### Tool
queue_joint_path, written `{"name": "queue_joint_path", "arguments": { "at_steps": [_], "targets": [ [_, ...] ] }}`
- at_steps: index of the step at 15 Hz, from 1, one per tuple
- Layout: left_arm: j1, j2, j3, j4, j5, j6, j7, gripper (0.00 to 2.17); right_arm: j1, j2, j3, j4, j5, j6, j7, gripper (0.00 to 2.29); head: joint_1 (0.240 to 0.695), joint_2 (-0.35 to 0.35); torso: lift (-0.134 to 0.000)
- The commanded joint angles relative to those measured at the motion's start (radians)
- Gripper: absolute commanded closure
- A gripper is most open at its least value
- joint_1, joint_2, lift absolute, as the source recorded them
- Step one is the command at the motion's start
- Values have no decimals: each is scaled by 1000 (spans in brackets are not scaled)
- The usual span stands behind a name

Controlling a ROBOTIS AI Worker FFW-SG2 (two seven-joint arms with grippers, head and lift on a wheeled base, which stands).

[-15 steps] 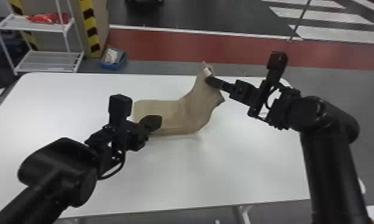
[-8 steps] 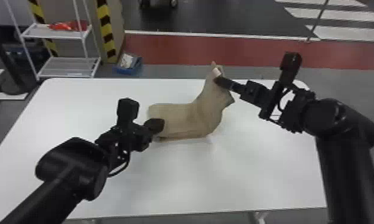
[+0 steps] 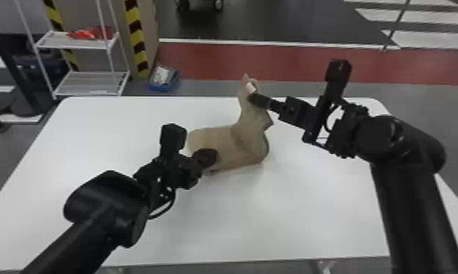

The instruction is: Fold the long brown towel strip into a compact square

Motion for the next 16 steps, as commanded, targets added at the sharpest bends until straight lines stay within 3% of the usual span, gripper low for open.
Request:
{"name": "queue_joint_path", "arguments": {
  "at_steps": [1,6,9,16],
  "targets": [
    [-1,-3,1,1,2,-8,-1,1558,3,8,43,51,2,-57,1,1035,680,-53,-120],
    [5,-4,-3,9,2,-23,-4,1558,-25,50,113,163,30,-155,-2,1035,695,-19,-120],
    [17,-3,-3,6,7,-35,-6,1558,-53,50,127,240,41,-204,2,1031,695,-7,-120],
    [22,-1,-2,6,12,-63,-15,1561,-54,50,208,283,67,-244,-2,1031,695,6,-120]
  ]
}}
